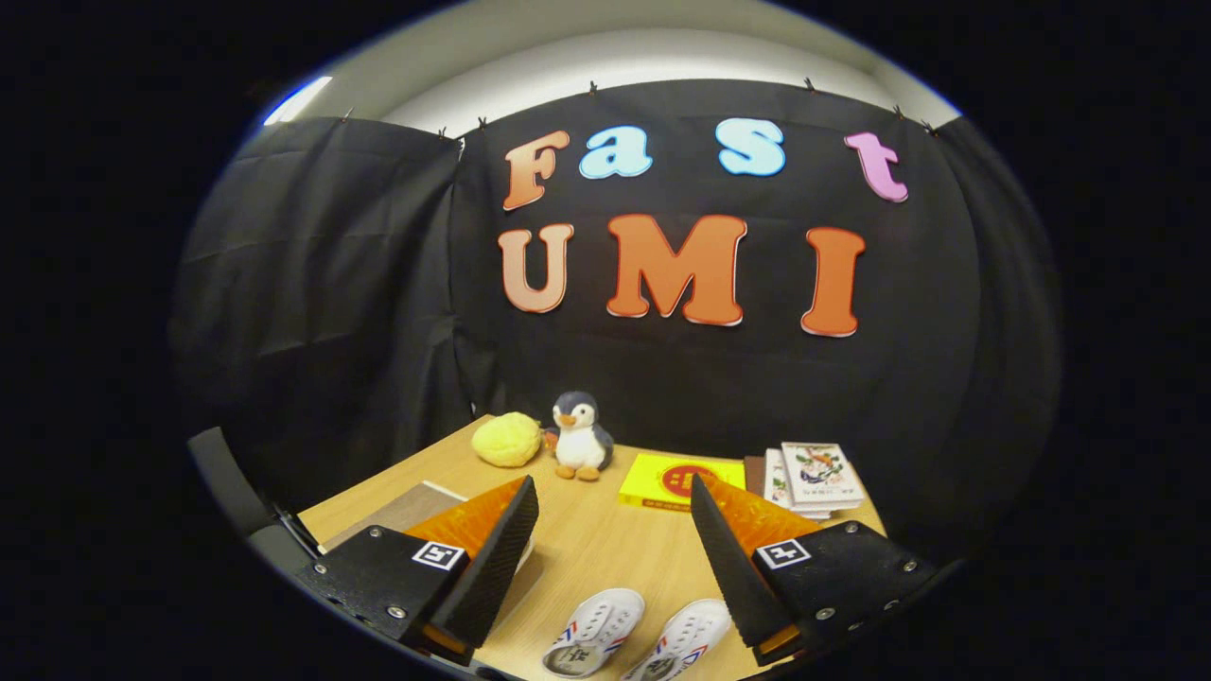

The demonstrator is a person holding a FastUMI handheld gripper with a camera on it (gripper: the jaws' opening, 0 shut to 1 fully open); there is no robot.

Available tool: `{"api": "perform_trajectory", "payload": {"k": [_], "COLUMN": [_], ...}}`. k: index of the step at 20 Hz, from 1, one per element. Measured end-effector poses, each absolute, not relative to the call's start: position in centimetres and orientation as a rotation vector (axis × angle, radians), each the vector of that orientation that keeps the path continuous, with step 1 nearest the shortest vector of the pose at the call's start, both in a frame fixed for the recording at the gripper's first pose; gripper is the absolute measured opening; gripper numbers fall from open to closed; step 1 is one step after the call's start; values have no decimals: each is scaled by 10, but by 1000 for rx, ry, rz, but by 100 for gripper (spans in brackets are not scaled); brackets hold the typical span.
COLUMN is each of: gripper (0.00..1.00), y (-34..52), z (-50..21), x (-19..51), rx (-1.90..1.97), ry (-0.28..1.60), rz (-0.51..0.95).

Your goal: Open the storage box then place both shoes into the box .Put the left shoe in first, then the right shoe, with the right side of both shoes facing outward in a uniform manner.

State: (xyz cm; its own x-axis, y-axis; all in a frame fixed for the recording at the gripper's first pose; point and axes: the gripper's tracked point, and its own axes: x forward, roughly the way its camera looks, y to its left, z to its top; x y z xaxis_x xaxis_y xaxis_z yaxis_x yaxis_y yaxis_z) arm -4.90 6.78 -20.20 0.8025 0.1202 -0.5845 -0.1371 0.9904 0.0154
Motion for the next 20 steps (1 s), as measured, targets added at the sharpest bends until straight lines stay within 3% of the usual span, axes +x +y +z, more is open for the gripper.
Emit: {"api": "perform_trajectory", "payload": {"k": [12, 20], "gripper": [95, 96], "y": [145, 175], "z": [-333, -358], "x": [-117, -141], "rx": [171, 380], "ry": [1049, 1155], "rz": [335, 388]}}
